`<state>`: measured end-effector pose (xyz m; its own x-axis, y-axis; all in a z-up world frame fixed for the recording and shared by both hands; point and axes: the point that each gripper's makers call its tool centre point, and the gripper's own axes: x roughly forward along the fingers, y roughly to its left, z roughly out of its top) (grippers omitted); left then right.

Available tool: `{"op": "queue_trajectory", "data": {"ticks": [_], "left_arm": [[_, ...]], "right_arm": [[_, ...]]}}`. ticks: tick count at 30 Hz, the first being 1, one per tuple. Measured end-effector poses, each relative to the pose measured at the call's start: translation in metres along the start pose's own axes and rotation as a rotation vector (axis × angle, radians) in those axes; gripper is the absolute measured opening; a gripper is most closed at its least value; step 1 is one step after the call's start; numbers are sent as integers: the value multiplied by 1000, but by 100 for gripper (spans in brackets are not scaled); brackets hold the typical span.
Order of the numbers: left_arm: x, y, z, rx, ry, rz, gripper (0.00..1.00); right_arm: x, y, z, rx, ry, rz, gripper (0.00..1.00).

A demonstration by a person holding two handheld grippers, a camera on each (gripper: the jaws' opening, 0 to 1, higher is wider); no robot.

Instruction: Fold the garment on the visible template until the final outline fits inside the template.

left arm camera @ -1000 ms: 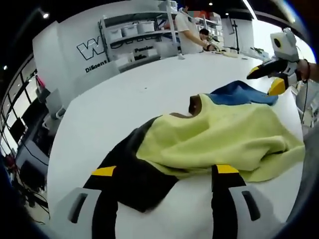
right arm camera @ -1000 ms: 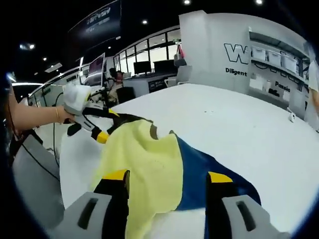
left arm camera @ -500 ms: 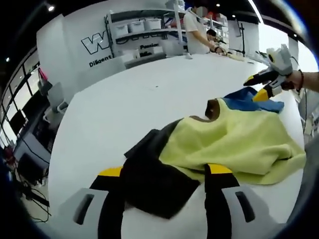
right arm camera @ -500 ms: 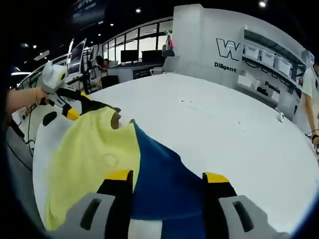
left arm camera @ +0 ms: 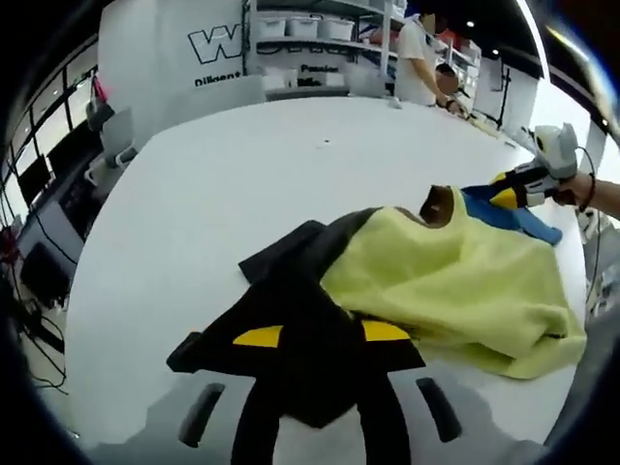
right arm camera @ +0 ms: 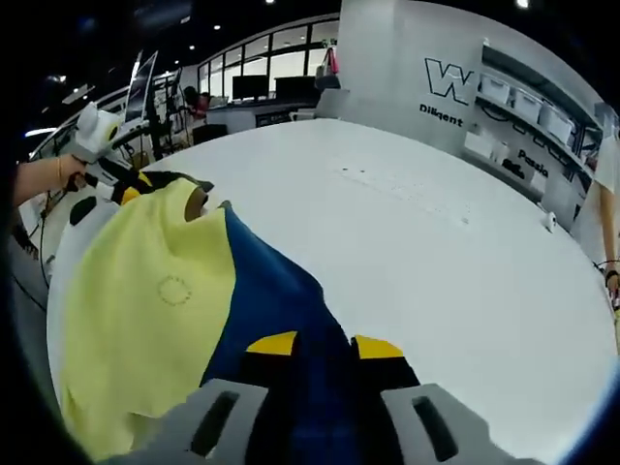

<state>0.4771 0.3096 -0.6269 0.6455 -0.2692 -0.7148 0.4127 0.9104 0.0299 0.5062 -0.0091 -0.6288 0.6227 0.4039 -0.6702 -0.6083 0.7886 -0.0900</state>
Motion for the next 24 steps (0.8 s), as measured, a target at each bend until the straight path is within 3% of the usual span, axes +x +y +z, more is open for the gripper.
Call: {"op": "queue_trajectory", "data": {"ticks": [1, 7, 12, 16, 21, 24], "left_arm": [[1, -4, 0, 6, 4, -8, 14], [0, -4, 2, 25, 7, 1, 3], [-9, -3, 8, 42, -16, 15, 2], [-23, -2, 25, 91, -78, 31, 2], [-47, -4, 62, 170, -171, 48, 2], [-57, -2, 77, 221, -188, 83, 2]], "right_arm": [[0, 1, 0, -2, 2, 5, 0], [-2, 7, 0, 14, 5, 31, 0], [-15, 3, 11, -20, -32, 11, 0], [-31, -6, 31, -32, -95, -15, 0], [-55, -18, 63, -64, -189, -77, 0], [-70, -29, 81, -59, -240, -122, 0]]}}
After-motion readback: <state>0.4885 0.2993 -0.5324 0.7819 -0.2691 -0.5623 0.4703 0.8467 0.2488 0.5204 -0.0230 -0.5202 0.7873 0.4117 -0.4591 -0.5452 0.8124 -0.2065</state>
